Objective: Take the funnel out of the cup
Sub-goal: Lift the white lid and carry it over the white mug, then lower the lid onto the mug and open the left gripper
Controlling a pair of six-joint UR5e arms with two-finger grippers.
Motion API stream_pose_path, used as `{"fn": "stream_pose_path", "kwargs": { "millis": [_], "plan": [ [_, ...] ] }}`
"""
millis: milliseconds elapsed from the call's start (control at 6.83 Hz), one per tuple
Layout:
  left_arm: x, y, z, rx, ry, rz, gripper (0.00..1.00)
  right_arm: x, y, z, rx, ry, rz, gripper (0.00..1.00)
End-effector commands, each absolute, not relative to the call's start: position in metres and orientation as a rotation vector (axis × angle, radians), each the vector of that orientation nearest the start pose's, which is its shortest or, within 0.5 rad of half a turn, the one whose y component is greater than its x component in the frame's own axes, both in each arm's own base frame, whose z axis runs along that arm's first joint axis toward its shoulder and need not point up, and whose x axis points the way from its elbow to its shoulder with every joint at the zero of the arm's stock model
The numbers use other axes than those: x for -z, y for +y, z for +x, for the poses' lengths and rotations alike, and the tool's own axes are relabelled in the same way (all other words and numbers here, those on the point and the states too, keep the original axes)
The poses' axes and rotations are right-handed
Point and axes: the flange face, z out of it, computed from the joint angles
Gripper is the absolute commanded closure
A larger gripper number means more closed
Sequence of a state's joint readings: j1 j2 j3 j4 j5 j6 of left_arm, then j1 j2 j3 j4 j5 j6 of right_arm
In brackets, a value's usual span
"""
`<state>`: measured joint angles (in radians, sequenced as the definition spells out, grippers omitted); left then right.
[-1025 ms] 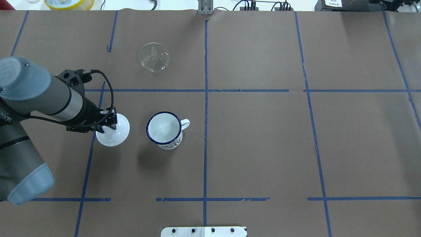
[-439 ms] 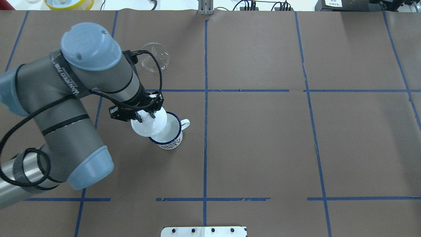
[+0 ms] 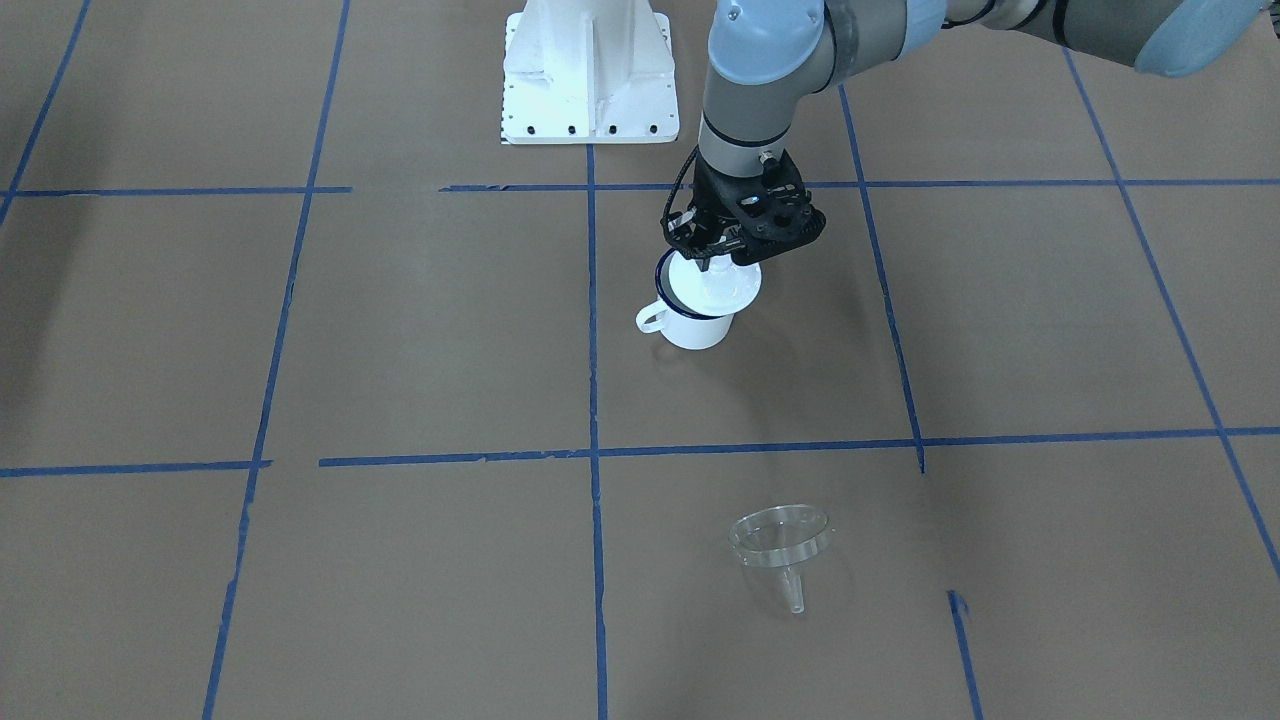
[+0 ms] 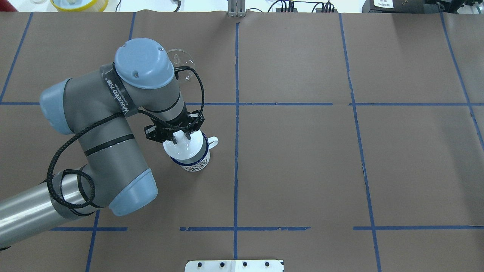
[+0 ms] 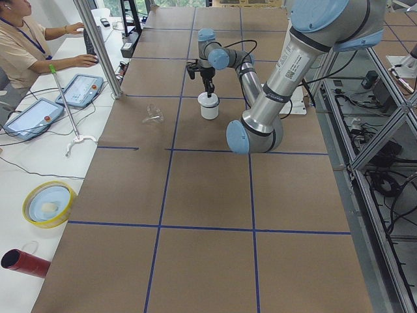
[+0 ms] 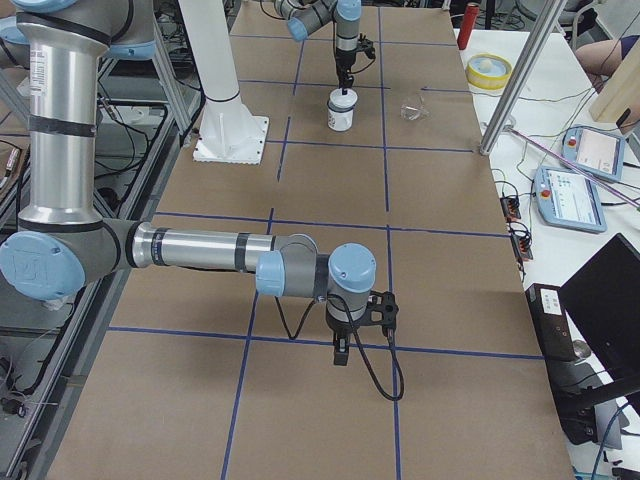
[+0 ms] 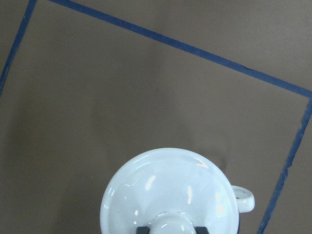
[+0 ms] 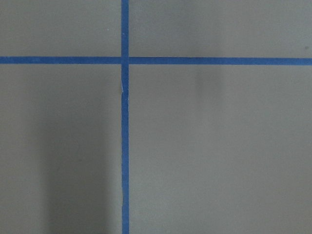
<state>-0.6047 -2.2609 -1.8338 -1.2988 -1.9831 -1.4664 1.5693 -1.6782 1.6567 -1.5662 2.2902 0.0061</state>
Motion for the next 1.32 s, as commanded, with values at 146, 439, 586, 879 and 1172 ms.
{"fn": "stream_pose_path", "kwargs": {
  "millis": [146, 439, 586, 879, 1172],
  "plan": [
    [-0.1741, -0.4319, 0.4733, 0.320, 0.779, -0.141, 1.00, -0.6701, -0.4451, 0.0670, -0.010, -0.719, -0.019, 0.00],
    [-0.1734, -0.4314, 0.4744, 0.317, 0.786, -0.139, 1.00, -0.6701, -0.4451, 0.0670, -0.010, -0.719, -0.019, 0.00],
    [-0.1755, -0.4326, 0.4741, 0.318, 0.785, -0.137, 1.00, -0.6701, -0.4451, 0.0670, -0.010, -0.719, -0.019, 0.00],
    [-0.1793, -0.4328, 0.4744, 0.313, 0.782, -0.135, 1.00, -0.6701, -0.4451, 0.0670, -0.010, -0.719, -0.019, 0.00],
    [-0.1803, -0.4321, 0.4751, 0.310, 0.781, -0.136, 1.00, -0.6701, -0.4451, 0.0670, -0.010, -0.719, -0.019, 0.00]
  ]
}}
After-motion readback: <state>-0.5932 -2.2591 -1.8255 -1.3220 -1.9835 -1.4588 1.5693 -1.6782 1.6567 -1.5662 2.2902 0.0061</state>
